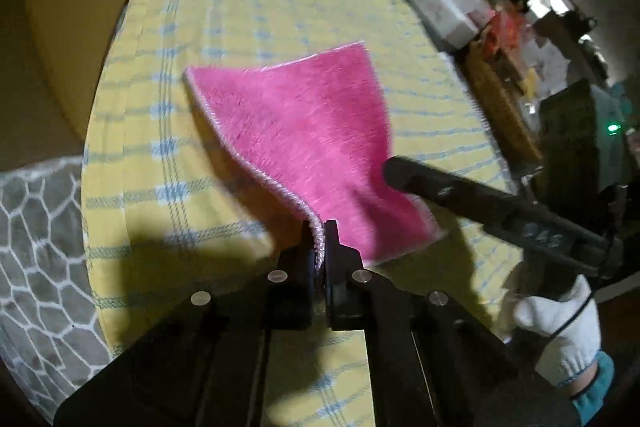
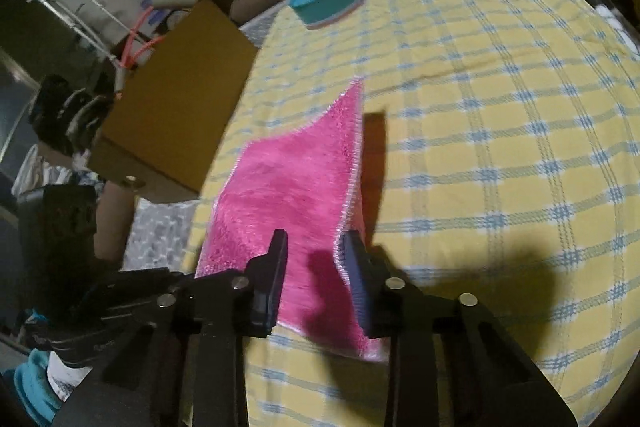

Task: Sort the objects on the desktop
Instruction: 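Close the left tool on the towel's label edge and lift it, then carry the pink towel over the box and release it inside with the left tool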

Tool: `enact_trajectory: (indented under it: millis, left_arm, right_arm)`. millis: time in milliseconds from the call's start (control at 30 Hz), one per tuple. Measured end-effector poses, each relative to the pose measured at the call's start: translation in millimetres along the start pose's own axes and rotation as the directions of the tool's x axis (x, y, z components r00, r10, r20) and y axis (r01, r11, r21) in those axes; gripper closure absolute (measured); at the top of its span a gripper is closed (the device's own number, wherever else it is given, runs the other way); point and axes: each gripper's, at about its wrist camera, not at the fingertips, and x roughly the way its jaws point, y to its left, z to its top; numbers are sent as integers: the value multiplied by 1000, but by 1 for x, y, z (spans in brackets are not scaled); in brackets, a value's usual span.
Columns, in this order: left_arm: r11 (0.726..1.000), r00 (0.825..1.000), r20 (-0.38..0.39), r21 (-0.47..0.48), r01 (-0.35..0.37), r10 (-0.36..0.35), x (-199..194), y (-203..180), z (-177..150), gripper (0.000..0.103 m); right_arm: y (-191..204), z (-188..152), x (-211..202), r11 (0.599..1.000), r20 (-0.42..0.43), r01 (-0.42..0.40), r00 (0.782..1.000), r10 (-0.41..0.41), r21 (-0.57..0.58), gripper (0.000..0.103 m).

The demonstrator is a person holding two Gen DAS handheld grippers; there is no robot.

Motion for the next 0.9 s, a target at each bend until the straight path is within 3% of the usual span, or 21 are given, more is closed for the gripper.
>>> enact_trajectory:
  millis: [33, 267, 433, 567, 700, 900]
  left_arm:
    - [1000, 1000, 9, 10, 10, -10, -5, -3, 3, 100]
    - [998, 997, 58, 53, 45, -48, -39, -20, 15, 100]
    - [995, 993, 81, 47, 88, -92, -66, -24, 28, 100]
    - [990, 982, 138, 63, 122, -130, -110, -37, 53, 100]
    - [990, 964, 240, 110, 89, -113, -169, -45, 85, 100]
    - [993, 927, 372, 117, -7, -37, -240, -29, 128, 100]
  right_arm:
    - [3, 0, -1, 1000, 2, -14, 1000, 14, -6, 85]
    - [17, 0, 7, 1000, -35, 4, 999, -4, -23, 86]
    - [27, 1, -4, 998, 1, -67, 998, 67, 11, 86]
    - [52, 18, -27, 992, 58, -127, 990, 127, 1, 86]
    - [92, 51, -60, 985, 131, -164, 977, 169, -48, 86]
    - [158, 99, -83, 974, 154, -152, 972, 178, -166, 86]
